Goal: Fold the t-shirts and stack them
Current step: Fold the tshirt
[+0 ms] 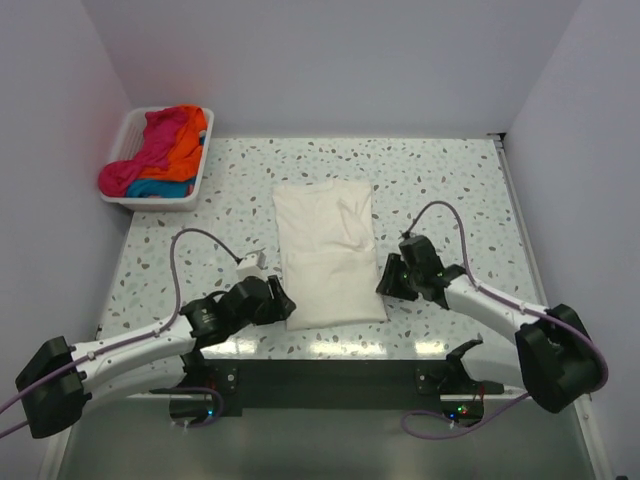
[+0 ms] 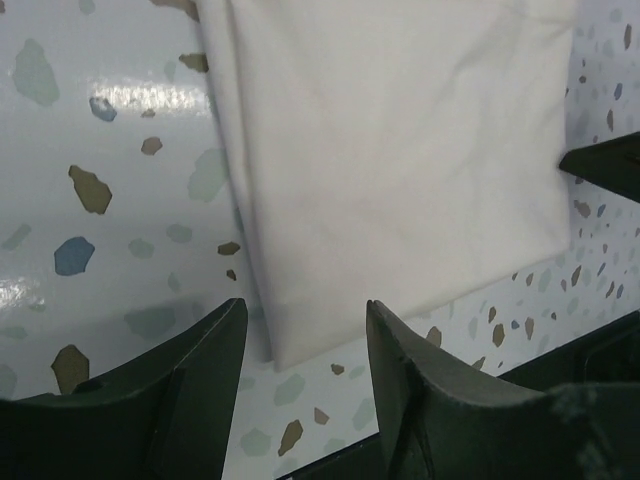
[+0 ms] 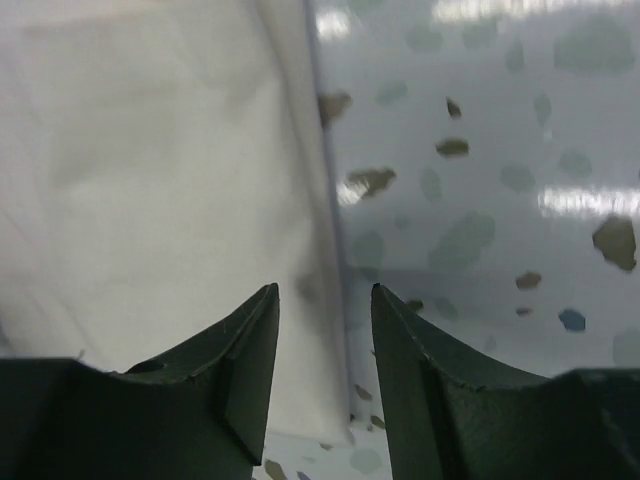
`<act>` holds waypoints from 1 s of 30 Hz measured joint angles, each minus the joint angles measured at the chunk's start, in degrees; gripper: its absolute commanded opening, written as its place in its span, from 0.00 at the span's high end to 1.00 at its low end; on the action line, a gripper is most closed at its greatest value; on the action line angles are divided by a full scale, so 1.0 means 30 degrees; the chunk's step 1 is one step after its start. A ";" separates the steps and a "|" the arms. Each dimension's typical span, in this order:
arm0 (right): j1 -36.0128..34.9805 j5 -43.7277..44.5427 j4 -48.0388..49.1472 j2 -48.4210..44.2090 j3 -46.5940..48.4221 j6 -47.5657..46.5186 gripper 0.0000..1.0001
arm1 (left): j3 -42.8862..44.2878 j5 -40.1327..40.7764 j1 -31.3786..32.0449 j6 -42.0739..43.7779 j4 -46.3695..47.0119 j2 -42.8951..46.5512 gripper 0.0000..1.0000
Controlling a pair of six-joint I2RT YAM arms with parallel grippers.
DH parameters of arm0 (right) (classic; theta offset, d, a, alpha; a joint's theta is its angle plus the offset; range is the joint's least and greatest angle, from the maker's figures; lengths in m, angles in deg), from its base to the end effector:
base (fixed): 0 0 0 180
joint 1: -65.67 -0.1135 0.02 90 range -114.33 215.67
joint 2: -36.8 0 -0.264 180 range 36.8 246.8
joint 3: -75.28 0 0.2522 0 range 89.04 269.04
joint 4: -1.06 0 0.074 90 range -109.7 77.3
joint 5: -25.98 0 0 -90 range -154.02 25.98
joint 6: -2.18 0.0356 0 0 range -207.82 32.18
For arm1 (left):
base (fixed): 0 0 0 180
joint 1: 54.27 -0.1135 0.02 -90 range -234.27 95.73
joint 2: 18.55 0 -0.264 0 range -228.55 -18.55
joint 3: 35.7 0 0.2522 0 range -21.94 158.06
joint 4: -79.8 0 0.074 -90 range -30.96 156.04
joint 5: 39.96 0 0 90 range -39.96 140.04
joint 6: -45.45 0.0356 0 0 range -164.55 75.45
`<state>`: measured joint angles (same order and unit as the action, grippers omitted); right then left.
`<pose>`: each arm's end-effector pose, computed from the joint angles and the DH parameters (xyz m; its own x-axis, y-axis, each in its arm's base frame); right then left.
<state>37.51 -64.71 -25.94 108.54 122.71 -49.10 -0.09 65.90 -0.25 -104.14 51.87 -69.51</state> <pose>0.2075 0.1116 0.1748 -0.8362 0.2618 -0.4818 0.0571 0.9155 0.3983 0.1111 -0.1365 0.1776 -0.7744 -0.3454 -0.5301 -0.0125 0.8460 -0.5330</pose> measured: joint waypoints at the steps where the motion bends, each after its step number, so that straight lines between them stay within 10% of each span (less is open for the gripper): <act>1: -0.0095 -0.0350 -0.0284 -0.0605 -0.1100 0.0248 0.61 | -0.0364 -0.0233 0.0000 -0.0146 0.0007 0.0226 0.45; 12: -0.0233 -0.1122 -0.2747 -0.8371 -0.3453 0.1785 0.58 | -0.3548 -0.2419 0.0000 -0.1472 0.2004 0.1552 0.40; 30: -0.0233 -0.2805 -0.2259 -0.8225 -0.5945 0.3315 0.52 | -0.4320 -0.2769 0.0000 -0.3920 0.3526 0.1144 0.52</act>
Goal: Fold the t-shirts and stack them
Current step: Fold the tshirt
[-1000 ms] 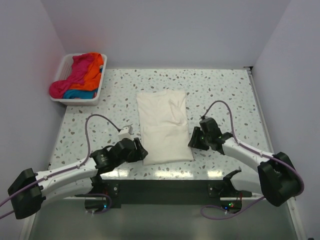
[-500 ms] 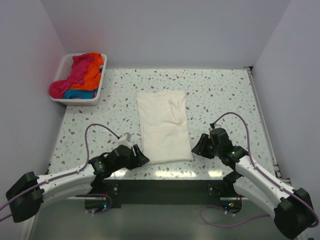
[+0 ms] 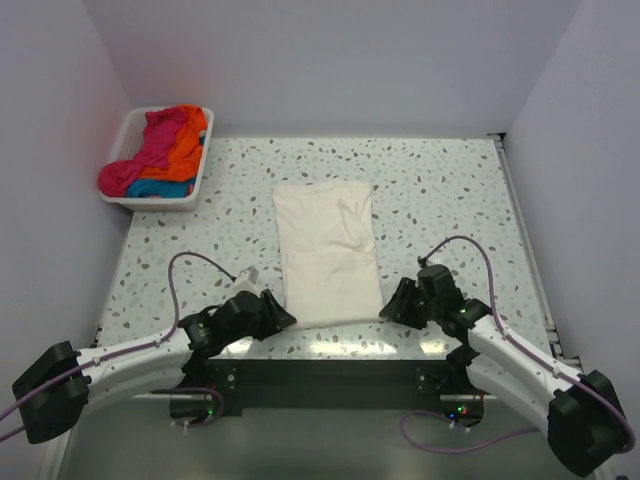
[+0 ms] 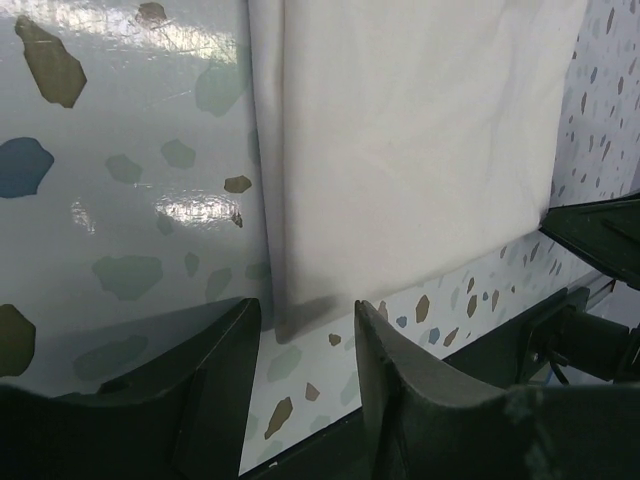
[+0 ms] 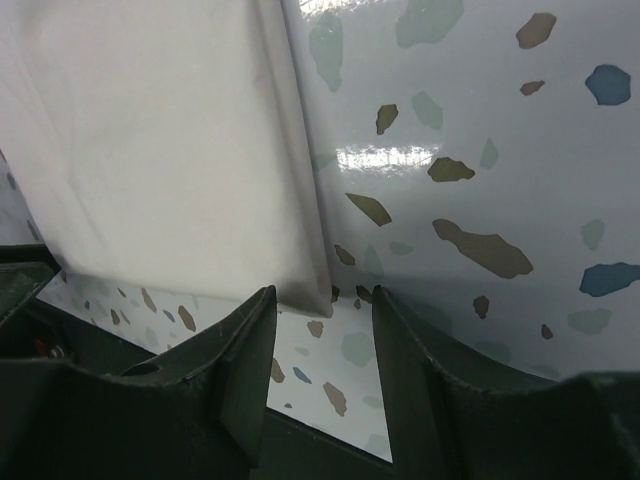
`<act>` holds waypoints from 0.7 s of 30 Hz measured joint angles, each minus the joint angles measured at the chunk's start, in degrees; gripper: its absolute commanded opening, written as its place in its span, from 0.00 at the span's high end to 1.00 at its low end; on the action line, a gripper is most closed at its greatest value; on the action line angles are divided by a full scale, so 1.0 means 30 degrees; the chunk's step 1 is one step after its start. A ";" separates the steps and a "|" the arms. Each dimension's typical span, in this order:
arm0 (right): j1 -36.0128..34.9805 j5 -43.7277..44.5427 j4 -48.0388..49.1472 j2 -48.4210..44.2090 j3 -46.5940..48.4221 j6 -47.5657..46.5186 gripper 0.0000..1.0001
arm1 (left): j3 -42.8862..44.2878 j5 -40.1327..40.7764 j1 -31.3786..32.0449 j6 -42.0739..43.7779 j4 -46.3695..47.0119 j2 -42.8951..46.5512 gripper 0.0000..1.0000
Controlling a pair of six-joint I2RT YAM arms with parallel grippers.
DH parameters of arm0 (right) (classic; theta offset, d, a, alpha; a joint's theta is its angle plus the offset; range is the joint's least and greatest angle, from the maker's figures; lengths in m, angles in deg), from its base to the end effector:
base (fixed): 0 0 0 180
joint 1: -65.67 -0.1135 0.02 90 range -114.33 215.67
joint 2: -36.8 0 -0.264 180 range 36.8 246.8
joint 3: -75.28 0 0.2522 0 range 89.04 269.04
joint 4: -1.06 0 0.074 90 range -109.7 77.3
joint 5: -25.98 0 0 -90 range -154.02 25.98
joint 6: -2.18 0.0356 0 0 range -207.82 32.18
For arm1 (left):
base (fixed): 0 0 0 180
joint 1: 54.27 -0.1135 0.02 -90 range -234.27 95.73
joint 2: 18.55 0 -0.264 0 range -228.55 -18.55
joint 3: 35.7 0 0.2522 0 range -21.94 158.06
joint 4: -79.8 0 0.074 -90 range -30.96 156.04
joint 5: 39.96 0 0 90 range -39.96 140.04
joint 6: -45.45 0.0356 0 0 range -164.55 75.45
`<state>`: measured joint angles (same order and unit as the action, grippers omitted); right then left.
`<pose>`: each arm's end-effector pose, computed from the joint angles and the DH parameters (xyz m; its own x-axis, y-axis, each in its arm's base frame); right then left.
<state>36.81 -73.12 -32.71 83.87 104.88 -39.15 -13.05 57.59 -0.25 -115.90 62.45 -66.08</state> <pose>0.1279 0.0769 0.1460 -0.8740 0.3649 -0.3208 0.1408 0.8222 0.5516 0.0928 -0.1198 0.1287 -0.8322 -0.4525 -0.3205 -0.1359 0.7267 -0.6733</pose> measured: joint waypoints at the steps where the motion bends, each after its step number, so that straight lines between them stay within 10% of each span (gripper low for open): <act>1: 0.0000 -0.0131 0.0219 0.0058 -0.0073 0.0102 0.52 | 0.0000 0.0007 0.0000 -0.0036 -0.0036 -0.0029 0.53; 21: 0.0000 -0.1311 0.2892 0.1821 -0.0736 0.0954 0.92 | 0.0670 -0.0036 0.0000 0.0233 -0.0095 -0.1807 0.84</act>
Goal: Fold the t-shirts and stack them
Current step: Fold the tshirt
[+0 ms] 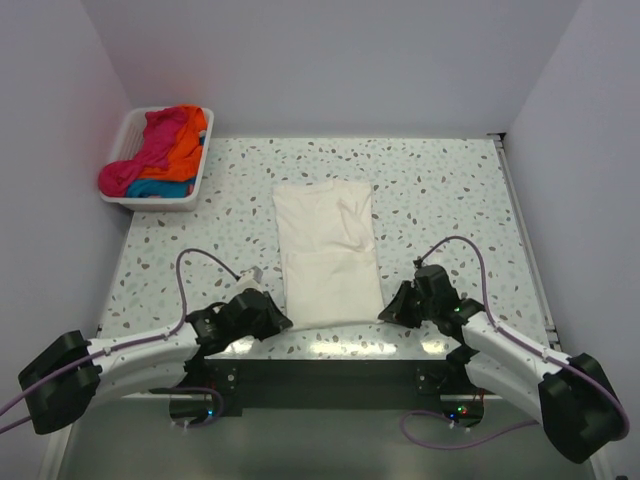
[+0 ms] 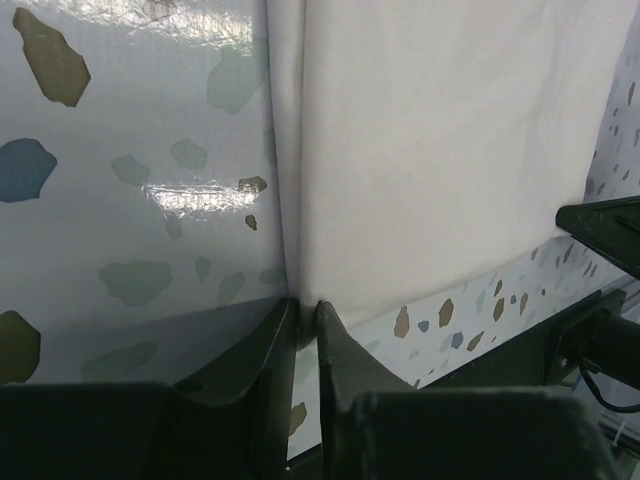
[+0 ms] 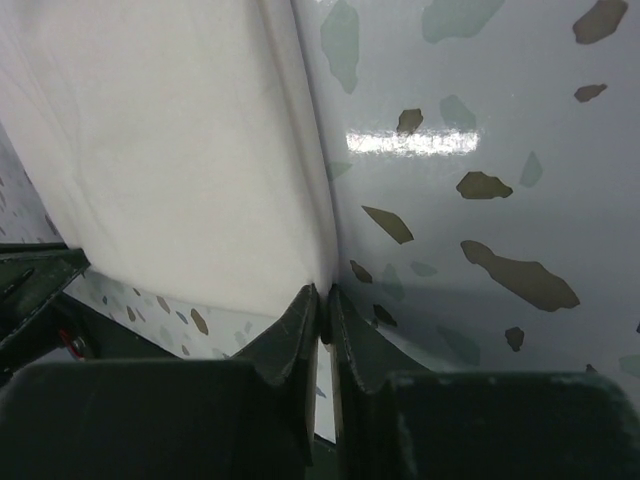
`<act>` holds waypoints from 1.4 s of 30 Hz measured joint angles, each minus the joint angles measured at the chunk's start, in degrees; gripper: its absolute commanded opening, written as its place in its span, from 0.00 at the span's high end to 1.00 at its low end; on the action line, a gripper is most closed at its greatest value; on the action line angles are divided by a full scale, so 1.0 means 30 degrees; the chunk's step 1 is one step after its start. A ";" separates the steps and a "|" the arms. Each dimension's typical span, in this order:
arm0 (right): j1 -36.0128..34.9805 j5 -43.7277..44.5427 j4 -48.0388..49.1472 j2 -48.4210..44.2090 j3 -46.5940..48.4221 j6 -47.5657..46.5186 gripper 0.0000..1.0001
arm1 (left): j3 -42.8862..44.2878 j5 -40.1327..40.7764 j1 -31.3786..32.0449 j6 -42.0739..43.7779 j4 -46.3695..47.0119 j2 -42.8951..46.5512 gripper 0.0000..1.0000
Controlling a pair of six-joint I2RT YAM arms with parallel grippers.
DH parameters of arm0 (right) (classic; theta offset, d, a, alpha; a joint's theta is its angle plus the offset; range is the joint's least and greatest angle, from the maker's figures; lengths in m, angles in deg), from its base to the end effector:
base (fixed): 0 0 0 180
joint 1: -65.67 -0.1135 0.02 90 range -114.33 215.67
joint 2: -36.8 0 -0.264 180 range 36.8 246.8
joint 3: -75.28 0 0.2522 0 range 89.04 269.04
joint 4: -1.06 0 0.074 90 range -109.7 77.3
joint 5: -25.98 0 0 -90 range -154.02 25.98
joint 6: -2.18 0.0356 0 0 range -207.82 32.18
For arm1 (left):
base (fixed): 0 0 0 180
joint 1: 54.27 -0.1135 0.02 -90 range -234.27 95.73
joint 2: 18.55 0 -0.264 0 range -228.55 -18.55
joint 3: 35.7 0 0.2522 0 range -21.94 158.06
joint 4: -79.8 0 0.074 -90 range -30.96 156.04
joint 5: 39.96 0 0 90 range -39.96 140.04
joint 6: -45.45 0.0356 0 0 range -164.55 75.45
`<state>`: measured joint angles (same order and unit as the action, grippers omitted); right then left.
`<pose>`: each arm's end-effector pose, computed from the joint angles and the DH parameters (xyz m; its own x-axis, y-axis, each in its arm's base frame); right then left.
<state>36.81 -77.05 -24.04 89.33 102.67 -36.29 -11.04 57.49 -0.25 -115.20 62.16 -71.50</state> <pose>0.1338 0.0829 0.1323 -0.8859 0.3827 -0.2622 0.1560 0.7780 0.6086 0.0972 -0.1260 0.1261 -0.8469 -0.4258 -0.3184 -0.1500 0.7658 -0.6254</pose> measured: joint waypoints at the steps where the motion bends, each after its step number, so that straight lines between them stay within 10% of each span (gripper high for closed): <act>1: -0.0007 0.0000 -0.0029 -0.0007 0.0000 -0.0051 0.96 | 0.0058 -0.0015 0.0000 0.0117 -0.0022 -0.0036 0.87; 6: -0.0007 -0.0015 -0.0459 -0.0138 0.0131 -0.0335 1.00 | 0.0517 -0.0262 0.0000 0.0903 -0.0306 -0.0481 1.00; 28: -0.1129 0.0015 -0.6725 -0.5690 0.2973 -0.2025 1.00 | 0.3337 -0.0918 0.0386 0.2412 -0.5676 0.3300 1.00; 42: -0.1078 0.2397 -0.7599 -0.0240 1.0178 -0.3774 1.00 | 0.9260 0.1319 -0.1435 0.5115 -0.7257 0.1231 1.00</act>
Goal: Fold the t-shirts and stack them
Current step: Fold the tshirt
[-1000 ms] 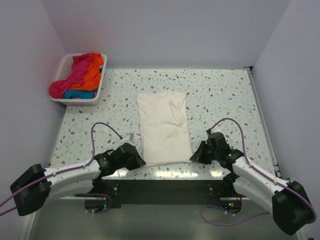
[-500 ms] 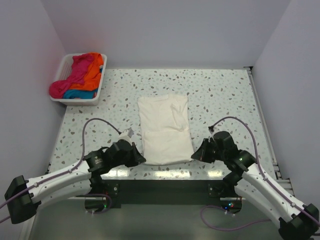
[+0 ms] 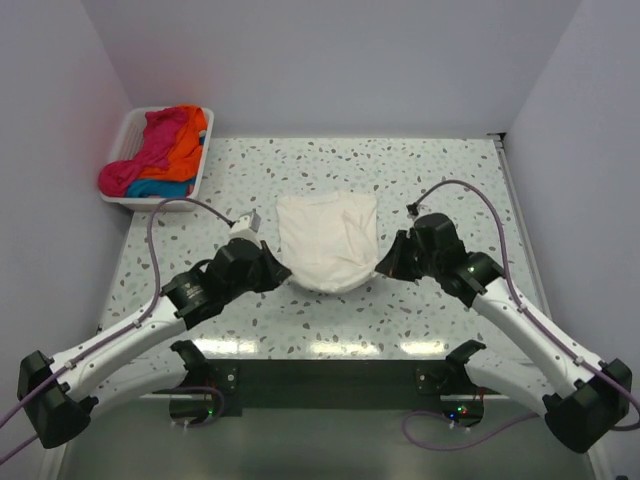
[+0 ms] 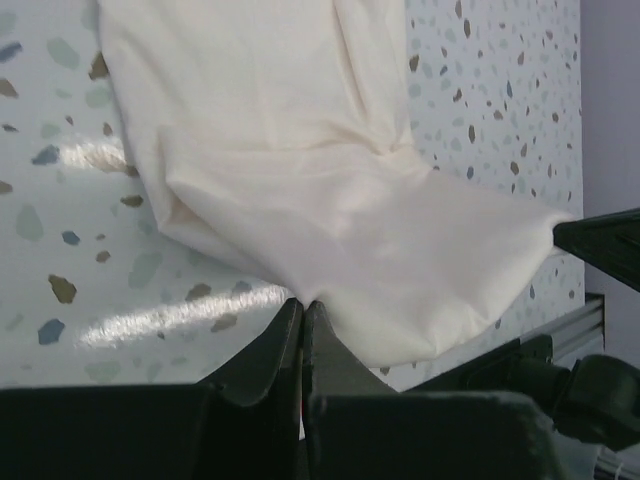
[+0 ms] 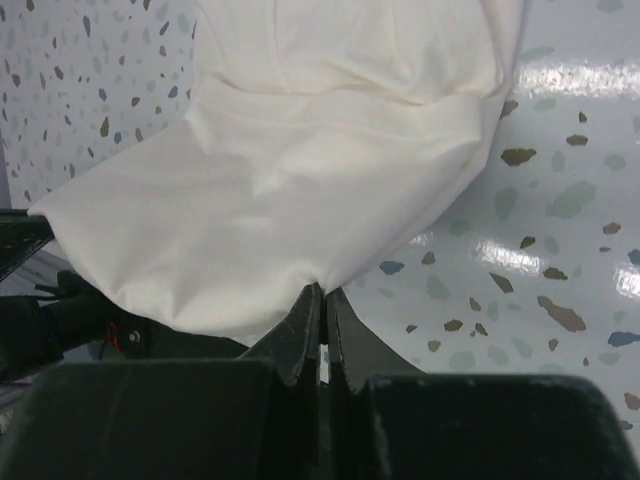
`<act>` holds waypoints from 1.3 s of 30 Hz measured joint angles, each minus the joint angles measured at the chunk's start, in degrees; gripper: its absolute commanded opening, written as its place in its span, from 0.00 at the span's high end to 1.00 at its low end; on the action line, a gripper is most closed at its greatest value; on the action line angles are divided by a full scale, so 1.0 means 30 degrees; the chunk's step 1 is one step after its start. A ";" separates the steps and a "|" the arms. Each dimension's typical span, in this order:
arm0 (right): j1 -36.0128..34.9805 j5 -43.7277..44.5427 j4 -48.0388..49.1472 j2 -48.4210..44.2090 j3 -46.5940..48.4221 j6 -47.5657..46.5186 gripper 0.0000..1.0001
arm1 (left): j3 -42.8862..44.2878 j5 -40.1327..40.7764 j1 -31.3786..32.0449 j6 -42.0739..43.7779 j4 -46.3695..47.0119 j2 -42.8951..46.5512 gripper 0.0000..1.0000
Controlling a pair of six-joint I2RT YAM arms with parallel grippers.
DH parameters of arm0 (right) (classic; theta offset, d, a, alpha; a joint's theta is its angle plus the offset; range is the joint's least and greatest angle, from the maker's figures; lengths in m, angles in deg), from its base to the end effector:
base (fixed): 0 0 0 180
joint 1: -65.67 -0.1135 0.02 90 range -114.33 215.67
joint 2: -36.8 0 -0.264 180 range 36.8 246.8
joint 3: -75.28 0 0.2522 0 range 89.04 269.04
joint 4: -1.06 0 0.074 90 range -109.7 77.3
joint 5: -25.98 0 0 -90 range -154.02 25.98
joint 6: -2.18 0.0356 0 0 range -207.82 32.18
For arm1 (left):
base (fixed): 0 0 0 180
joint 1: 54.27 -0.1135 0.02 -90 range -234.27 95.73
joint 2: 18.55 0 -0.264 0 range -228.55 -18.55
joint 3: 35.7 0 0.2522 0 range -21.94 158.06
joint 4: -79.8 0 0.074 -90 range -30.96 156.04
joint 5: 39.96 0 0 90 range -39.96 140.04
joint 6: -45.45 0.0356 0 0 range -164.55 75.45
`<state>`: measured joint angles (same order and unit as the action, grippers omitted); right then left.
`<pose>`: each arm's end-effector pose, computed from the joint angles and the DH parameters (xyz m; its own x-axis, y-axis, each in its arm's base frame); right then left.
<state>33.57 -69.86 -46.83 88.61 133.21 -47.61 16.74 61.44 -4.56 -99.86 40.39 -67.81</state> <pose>0.1583 0.1036 0.2750 -0.8137 0.2477 -0.5258 -0.0885 0.8413 0.5333 0.1265 -0.1384 0.2632 -0.7476 -0.3646 -0.5551 0.0526 0.8007 -0.5968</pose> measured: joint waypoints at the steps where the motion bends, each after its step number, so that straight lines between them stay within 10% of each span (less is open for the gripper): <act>1: 0.0066 0.0131 0.0211 0.0787 0.0692 -0.0182 1.00 | 0.0328 -0.0138 -0.0794 0.0328 0.0233 -0.0364 1.00; 15: 0.4612 -0.1202 0.2943 1.4382 1.3114 -0.2484 0.97 | 0.6761 -0.2433 -0.8480 0.2761 0.5297 -0.9792 1.00; 16: 0.4743 -0.1406 0.2965 1.5380 1.4054 -0.2586 0.89 | 0.7249 -0.2616 -0.8874 0.2849 0.5552 -1.0637 0.96; 17: 0.4881 -0.1574 0.3096 1.6633 1.5183 -0.2667 0.61 | 0.7883 -0.2827 -0.9384 0.2958 0.6054 -1.1868 0.85; 18: 0.5100 -0.1800 0.3220 1.8156 1.6560 -0.2769 0.51 | 0.8663 -0.3133 -0.9748 0.3155 0.6652 -1.3267 0.60; 22: 0.5770 -0.2368 0.2973 2.3525 2.1507 -0.3279 0.32 | 1.0863 -0.4233 -1.1344 0.3534 0.8174 -1.7639 0.22; 39: 0.4481 0.0342 0.3388 1.7952 1.3610 -0.4022 0.35 | 1.0426 -0.4240 -1.0244 0.4211 0.7985 -1.5810 0.53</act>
<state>47.01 -68.84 -36.67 142.46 174.03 -59.68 48.02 48.72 -35.29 -87.22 64.35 -115.24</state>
